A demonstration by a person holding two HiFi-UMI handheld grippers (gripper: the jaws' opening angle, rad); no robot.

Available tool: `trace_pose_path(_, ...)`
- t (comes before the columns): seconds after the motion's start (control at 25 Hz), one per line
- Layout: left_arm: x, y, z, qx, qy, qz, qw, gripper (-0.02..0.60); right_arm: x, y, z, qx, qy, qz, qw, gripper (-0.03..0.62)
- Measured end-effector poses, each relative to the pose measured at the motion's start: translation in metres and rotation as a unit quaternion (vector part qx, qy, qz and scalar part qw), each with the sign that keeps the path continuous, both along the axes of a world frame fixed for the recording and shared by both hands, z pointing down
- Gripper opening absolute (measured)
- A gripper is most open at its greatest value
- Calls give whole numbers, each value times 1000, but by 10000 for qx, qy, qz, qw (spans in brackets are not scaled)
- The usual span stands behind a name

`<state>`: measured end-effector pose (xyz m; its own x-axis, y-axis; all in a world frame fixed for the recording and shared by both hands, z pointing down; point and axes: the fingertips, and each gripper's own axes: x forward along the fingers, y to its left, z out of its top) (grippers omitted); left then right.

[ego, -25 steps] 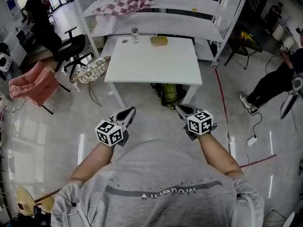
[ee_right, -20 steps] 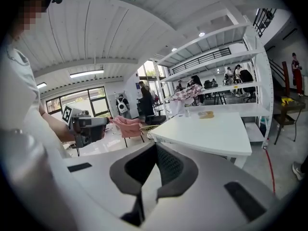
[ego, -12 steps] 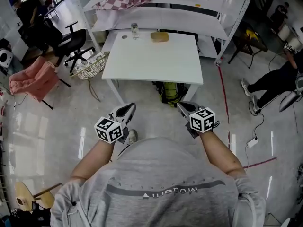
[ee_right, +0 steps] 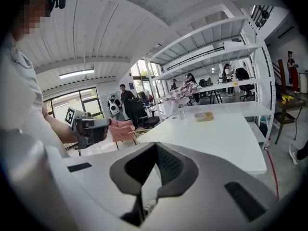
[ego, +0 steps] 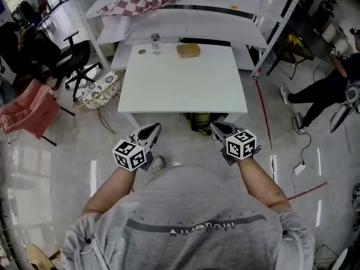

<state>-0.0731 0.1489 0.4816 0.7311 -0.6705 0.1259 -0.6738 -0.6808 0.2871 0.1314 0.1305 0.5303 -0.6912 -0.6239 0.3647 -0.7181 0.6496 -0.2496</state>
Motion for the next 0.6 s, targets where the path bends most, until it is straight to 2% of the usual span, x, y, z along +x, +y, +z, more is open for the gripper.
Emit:
trace_pose_path(0.36, -60, -131, -10, -46, -169, 621, 9979, 9, -61, -114, -8, -45, -42, 579, 9983, 25)
trace_pose_path(0.6, -79, -200, -17, -107, -157, 985, 9950, 9, -91, -176, -11, -171, -61, 821, 9965, 25)
